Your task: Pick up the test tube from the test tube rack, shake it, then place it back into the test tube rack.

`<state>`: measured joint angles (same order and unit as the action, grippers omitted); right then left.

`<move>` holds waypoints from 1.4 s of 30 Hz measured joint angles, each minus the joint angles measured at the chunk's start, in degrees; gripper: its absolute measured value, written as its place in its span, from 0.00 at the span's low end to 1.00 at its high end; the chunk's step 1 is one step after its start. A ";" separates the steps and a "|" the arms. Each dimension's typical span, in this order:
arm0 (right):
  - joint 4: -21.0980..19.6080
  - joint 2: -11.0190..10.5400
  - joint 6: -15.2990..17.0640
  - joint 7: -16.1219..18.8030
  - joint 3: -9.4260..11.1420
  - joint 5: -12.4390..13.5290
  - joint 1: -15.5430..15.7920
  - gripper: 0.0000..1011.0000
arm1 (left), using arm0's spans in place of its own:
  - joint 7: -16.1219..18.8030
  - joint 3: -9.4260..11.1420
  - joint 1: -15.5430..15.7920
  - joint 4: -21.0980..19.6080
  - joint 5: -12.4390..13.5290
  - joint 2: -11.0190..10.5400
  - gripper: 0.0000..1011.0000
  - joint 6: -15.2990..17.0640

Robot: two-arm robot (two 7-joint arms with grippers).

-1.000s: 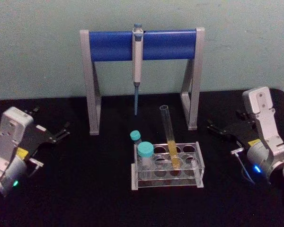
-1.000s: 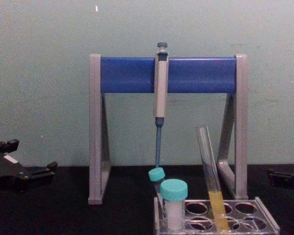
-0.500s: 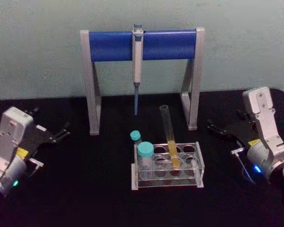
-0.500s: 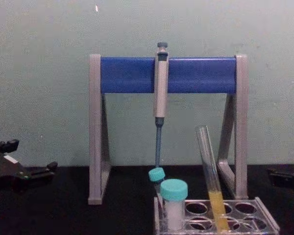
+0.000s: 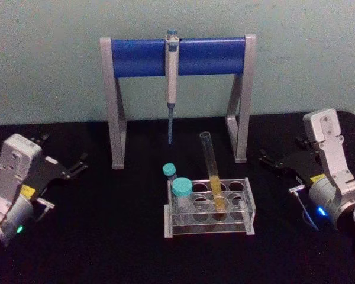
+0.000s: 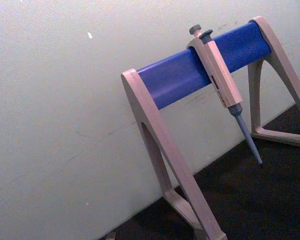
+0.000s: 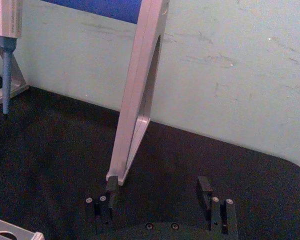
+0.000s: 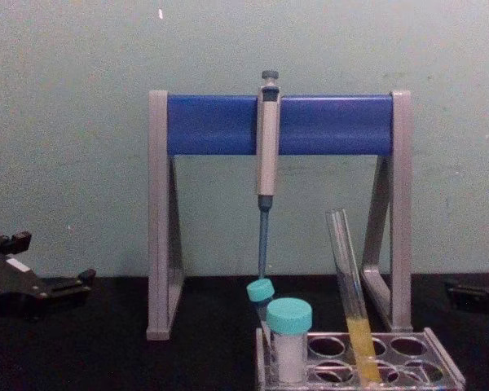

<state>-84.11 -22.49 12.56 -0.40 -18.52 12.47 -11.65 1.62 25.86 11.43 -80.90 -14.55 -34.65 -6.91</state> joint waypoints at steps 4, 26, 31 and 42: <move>-0.01 0.00 0.00 -0.02 0.00 0.00 0.00 0.99 | 0.00 0.00 0.00 0.00 0.00 0.00 0.99 0.00; 0.00 0.00 0.00 -0.05 0.00 0.00 0.00 0.99 | 0.00 0.00 0.01 0.00 0.00 0.00 0.99 0.00; 0.00 0.00 -0.01 -0.05 0.00 0.01 0.00 0.99 | 0.00 0.00 0.00 0.00 0.00 0.00 0.99 0.00; 0.00 0.00 -0.01 -0.05 0.00 0.01 0.00 0.99 | 0.00 0.00 0.00 0.00 0.00 0.00 0.99 0.00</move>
<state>-84.11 -22.49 12.55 -0.44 -18.52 12.48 -11.65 1.62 25.86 11.43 -80.90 -14.55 -34.65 -6.91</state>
